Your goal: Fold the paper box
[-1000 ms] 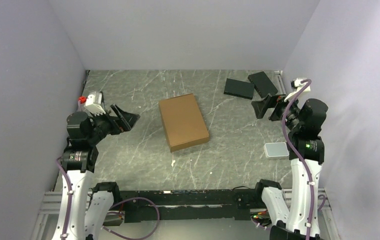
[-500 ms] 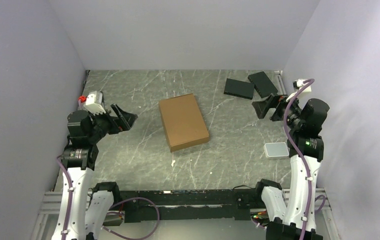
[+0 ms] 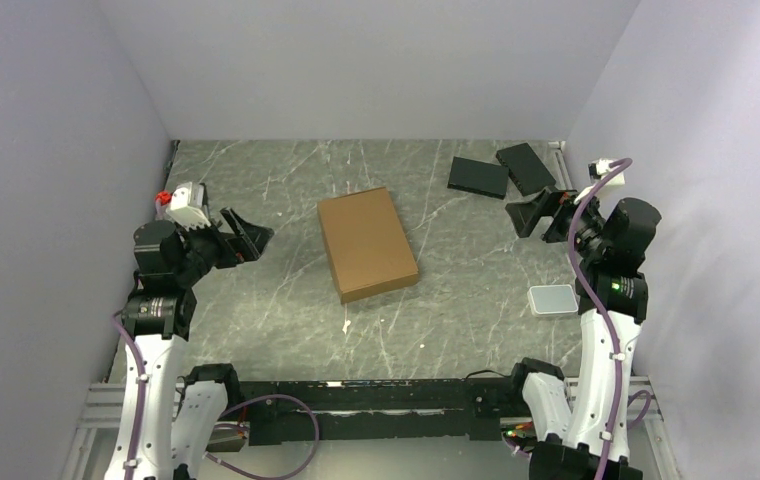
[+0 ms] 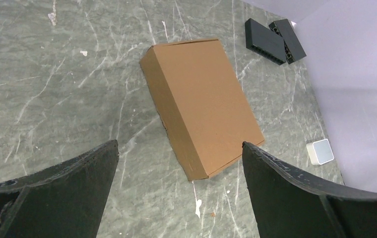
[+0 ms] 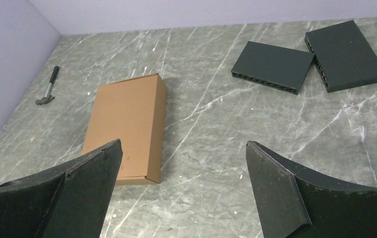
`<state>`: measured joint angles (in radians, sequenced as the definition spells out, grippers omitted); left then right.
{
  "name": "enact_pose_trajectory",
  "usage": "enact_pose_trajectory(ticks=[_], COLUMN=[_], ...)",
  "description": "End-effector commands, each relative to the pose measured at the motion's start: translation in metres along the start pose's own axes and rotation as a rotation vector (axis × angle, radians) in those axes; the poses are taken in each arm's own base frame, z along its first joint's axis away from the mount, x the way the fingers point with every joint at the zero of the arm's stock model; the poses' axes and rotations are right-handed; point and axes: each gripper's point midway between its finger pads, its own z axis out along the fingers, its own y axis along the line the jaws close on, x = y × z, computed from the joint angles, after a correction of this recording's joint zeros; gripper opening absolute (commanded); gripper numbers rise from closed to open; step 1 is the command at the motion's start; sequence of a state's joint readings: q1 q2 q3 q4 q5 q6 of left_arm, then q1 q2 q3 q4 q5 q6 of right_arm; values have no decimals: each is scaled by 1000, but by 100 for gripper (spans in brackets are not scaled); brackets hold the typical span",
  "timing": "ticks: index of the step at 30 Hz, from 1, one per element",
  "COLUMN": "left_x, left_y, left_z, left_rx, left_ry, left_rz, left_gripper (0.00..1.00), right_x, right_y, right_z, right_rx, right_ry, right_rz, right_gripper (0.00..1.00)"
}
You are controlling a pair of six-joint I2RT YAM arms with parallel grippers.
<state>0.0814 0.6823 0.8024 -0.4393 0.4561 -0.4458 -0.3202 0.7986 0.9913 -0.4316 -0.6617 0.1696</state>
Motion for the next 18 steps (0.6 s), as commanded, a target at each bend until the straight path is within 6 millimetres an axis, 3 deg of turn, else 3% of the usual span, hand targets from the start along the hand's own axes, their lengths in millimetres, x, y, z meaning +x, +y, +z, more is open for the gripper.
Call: enact_pose_trajectory(ticks=[1,18], left_x=[-7,-6], left_y=[-5,1], left_z=[-3,0], left_rx=[23,9], left_ry=[-19,-8], left_rz=[28,20], left_gripper=[99,99], right_x=[-12,-11], right_y=[2,-6], right_z=[1,7], right_rx=[-13,2], right_ry=[-38,-33], right_rz=[-14,0], right_gripper=[100,100])
